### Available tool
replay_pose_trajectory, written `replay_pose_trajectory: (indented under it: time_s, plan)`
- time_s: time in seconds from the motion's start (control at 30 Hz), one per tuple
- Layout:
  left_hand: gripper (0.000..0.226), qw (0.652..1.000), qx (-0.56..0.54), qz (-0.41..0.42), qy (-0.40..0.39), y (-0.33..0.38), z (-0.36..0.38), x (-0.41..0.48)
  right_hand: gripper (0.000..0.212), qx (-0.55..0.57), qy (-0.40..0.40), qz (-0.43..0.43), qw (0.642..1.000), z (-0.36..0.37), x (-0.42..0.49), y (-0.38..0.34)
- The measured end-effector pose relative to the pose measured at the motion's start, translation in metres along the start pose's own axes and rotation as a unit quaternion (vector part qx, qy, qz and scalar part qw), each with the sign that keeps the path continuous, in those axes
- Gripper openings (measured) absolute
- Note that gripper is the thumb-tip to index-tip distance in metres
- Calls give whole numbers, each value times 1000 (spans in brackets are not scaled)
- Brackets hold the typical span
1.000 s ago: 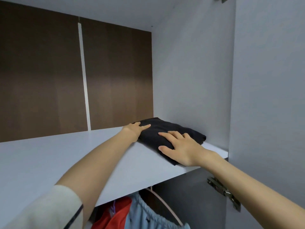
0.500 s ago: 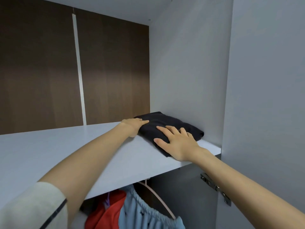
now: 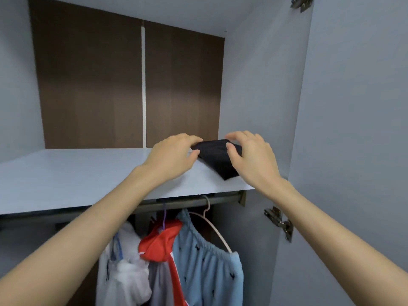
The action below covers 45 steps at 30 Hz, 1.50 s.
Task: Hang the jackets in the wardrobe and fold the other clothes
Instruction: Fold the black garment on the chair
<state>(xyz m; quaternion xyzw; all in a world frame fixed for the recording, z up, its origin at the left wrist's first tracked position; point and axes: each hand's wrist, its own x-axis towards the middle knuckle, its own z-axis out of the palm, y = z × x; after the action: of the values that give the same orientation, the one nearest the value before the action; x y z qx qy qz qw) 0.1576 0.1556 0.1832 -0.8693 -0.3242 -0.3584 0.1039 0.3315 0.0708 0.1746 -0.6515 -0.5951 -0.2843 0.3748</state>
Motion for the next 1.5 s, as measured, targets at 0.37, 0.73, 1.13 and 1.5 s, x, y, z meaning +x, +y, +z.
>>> replay_pose_trajectory:
  time_s: [0.37,0.73,1.13,1.5]
  plan:
    - [36,995,-93,-15,24,56,-31,-127,29,53,-29,59,996,-61,-131,-36]
    - [37,978,-204,10,-51,150,-49,-231,25,35,-51,174,983,-161,-296,-55]
    - [34,941,-277,138,-138,315,-54,-329,22,-37,-8,297,954,-318,-470,-34]
    - [34,863,-347,229,-286,520,-38,-471,24,-105,-42,464,879,-476,-691,-17]
